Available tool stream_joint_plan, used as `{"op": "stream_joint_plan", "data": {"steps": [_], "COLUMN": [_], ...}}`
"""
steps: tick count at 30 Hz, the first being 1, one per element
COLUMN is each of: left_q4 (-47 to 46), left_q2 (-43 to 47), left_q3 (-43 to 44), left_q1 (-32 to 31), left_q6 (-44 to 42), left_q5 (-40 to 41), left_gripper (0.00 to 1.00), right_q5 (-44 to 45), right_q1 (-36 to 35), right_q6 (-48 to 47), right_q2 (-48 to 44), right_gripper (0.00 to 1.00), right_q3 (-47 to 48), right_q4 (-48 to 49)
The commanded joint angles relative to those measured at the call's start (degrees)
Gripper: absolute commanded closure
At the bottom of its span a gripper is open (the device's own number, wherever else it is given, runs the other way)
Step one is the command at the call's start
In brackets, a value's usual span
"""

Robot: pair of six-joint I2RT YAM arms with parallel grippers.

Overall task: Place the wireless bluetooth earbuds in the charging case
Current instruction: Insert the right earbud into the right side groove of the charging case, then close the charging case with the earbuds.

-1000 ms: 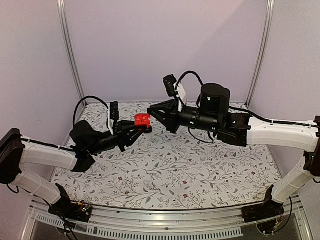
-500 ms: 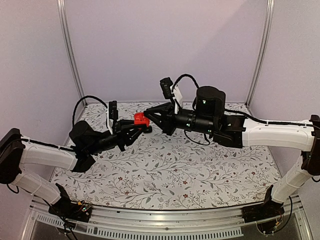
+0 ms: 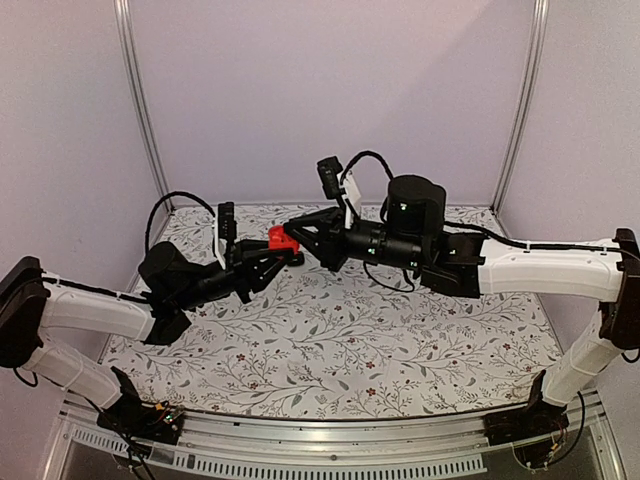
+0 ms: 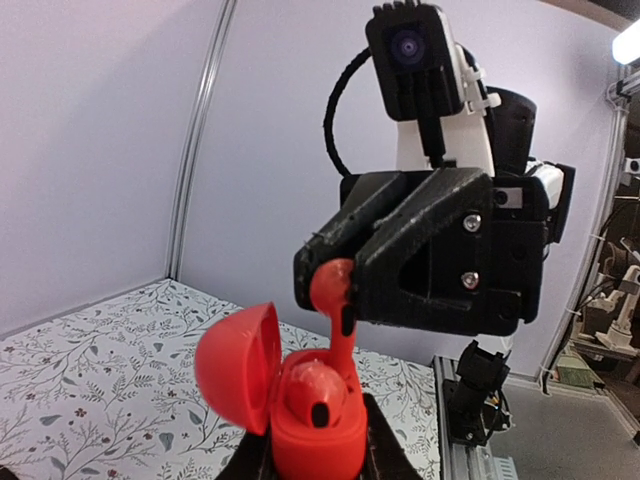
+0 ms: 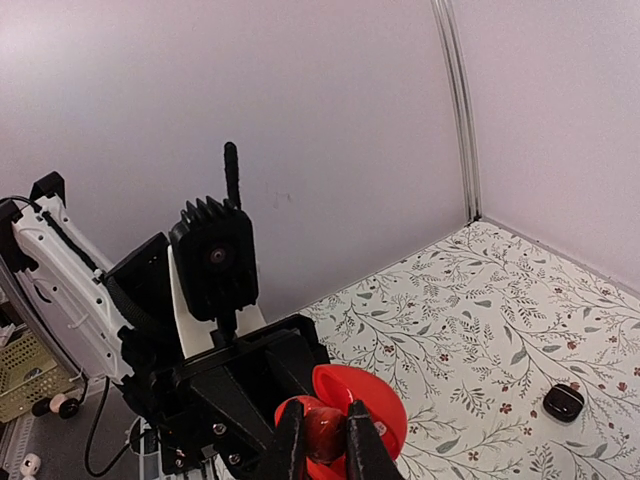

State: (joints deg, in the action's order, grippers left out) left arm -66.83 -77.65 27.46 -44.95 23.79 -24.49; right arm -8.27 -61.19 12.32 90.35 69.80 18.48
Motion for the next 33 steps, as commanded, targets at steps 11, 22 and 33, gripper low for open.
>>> {"op": "stream_joint_plan", "data": {"steps": [11,22,33], "left_q4": [-1.9,-1.67,-0.57], "left_q2": [2.04,2.42,2.3], "left_q3": [0.42,0.73,0.49], "left_q1": [-0.68,-0.59,-0.58], "left_q6": [-1.19,-1.66,-1.68], "left_q5": [2.89,3.74,1.9], "left_gripper": [1.0,1.0,1.0], "right_q5": [0.85,1.84,2.73], "right_q1": [-0.82,-0.87,-0.56], "right_q6": [3.95,4.96,0.6], "right_q2": [1.85,1.06,-2.02], "right_gripper": [0.9,0.78,0.56], "right_q3": [0.89,0.53,4.54], "right_q4": [0.23,-0.37,-3.51]}}
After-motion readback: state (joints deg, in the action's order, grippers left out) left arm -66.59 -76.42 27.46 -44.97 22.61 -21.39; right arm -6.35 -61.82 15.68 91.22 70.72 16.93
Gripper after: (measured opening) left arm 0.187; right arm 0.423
